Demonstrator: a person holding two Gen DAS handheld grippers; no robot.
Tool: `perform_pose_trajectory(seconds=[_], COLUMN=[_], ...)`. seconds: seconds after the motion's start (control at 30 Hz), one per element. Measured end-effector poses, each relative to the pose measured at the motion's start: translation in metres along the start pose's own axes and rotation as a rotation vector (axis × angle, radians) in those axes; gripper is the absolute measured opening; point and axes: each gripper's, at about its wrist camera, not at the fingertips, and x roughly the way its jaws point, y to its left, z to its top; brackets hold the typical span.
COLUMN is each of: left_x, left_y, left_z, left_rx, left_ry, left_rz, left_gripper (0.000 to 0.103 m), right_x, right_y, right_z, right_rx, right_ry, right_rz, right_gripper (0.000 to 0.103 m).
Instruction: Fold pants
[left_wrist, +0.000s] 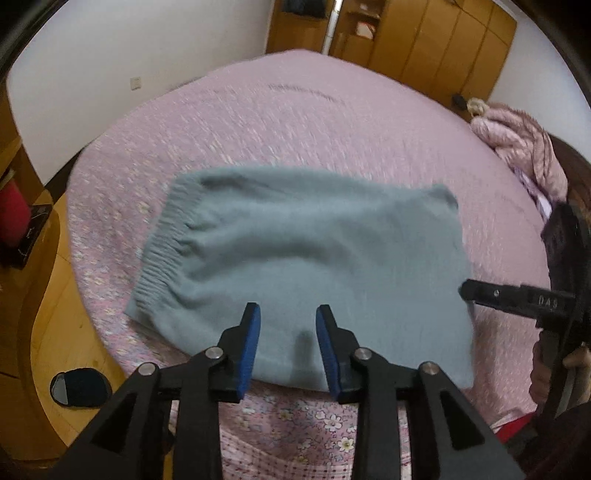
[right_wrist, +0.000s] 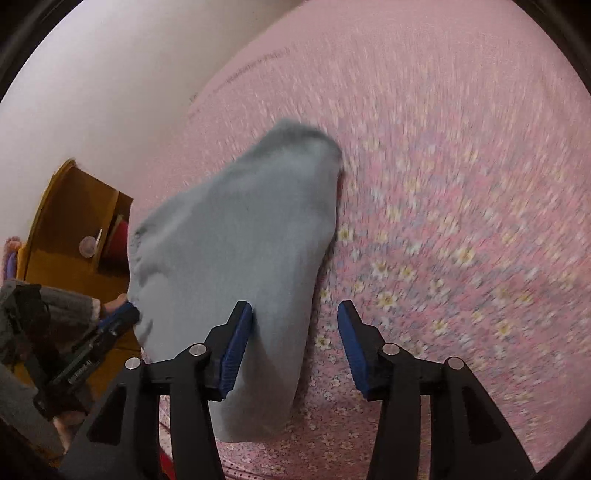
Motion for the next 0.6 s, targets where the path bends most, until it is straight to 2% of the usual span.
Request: perform_pose_trajectory(seconds=[0.07, 0.1, 0.23, 0.37, 0.6], left_x=[0.012, 0.013, 0.015, 0.014, 0.013], left_y=[-0.001, -0.003, -0.008, -0.01, -0.008], left_z=[-0.004, -0.006, -0.003, -0.003, -0.005], left_rx=[0.005, 0.012, 0.036, 0.024, 0.015], left_ry=[0.038, 0.018, 0.02, 0.017, 0.009], left_rz=[0.022, 0.028, 0.043, 0.035, 0.03], left_gripper=[0.032, 0.033, 0.034, 0.035, 0.035], right_x=[0.007, 0.006, 0.006, 0.008, 0.015], right_y=[-0.007, -0.009, -0.012, -0.008, -0.002], right_z=[-0.001, -0.002, -0.003, -0.004, -0.009], right_rx=[0.045, 0.056, 0.064, 0.057, 0.061], right_ry=[0.006, 0.001, 0.001, 0.002, 0.03], right_rz=[0.038, 0.054, 0.067, 0.108, 0.119], right_gripper=[0.051, 0.051, 0.053, 0.068, 0.068])
